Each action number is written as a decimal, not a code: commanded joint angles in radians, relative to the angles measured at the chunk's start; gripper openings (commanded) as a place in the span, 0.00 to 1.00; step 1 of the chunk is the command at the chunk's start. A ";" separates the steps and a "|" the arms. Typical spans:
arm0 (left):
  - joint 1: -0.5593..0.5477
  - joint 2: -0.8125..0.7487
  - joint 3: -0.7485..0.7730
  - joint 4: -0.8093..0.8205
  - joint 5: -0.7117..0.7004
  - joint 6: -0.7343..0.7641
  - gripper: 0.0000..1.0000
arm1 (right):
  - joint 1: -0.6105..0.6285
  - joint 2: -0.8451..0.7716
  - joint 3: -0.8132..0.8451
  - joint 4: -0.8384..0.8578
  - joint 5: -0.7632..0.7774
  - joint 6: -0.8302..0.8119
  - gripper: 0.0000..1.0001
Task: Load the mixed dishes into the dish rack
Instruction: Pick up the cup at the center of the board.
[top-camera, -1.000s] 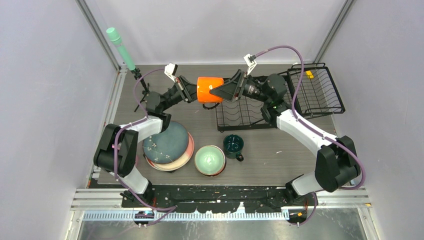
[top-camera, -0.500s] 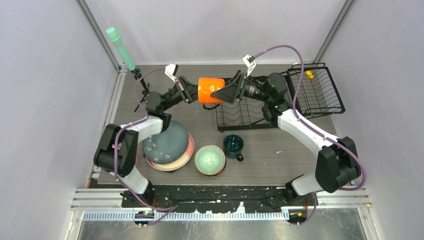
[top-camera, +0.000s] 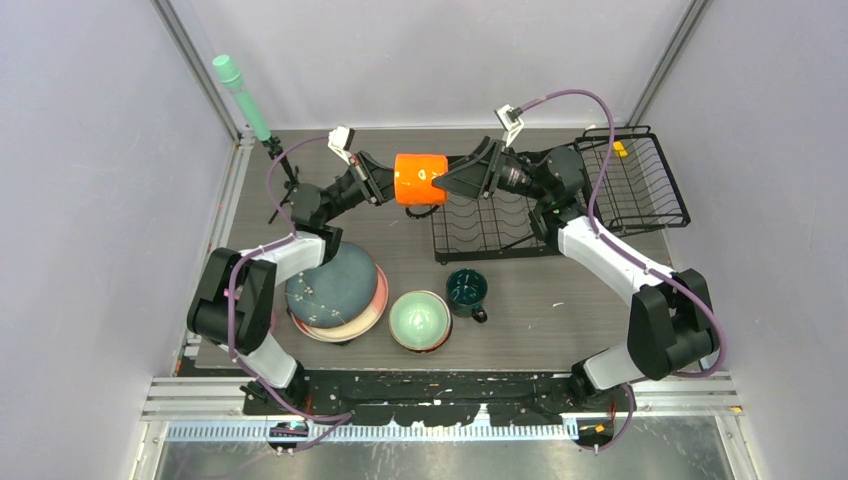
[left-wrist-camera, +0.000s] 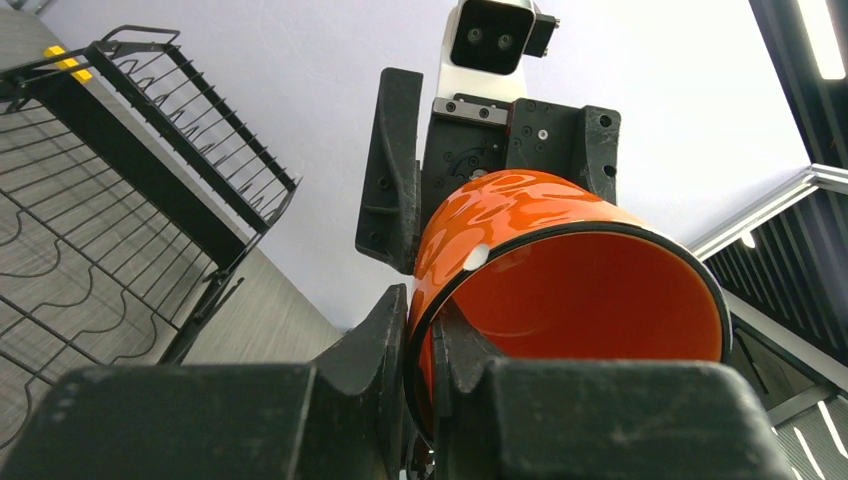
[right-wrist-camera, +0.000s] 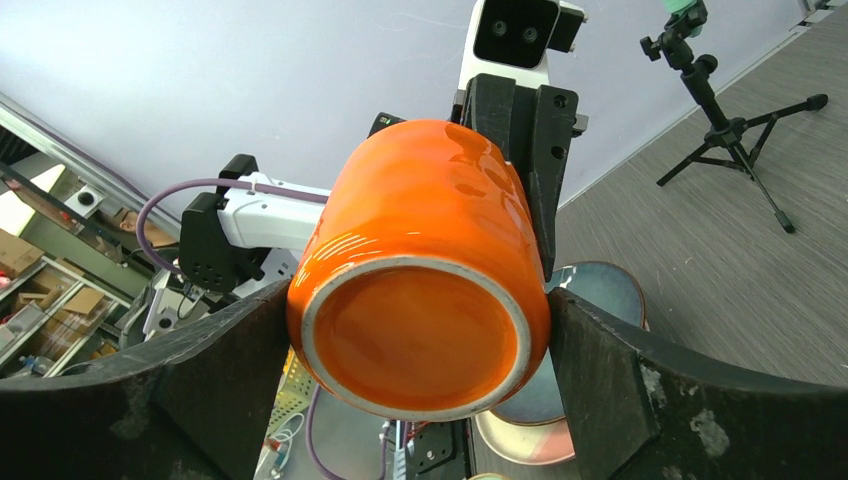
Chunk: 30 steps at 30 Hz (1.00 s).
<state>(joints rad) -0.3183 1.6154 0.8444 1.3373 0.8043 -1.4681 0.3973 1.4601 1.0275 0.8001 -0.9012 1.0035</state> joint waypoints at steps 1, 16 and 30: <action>0.005 -0.049 0.020 0.094 -0.021 -0.014 0.00 | 0.002 -0.012 0.021 0.029 -0.033 -0.008 0.99; 0.005 -0.045 0.015 0.094 -0.031 -0.012 0.00 | 0.058 -0.049 0.073 -0.279 0.014 -0.234 1.00; 0.005 -0.047 0.008 0.094 -0.027 -0.010 0.00 | 0.067 -0.037 0.036 -0.072 0.105 -0.104 1.00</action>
<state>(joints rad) -0.3103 1.6154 0.8410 1.3422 0.8059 -1.4624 0.4591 1.4467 1.0618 0.6338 -0.8478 0.8902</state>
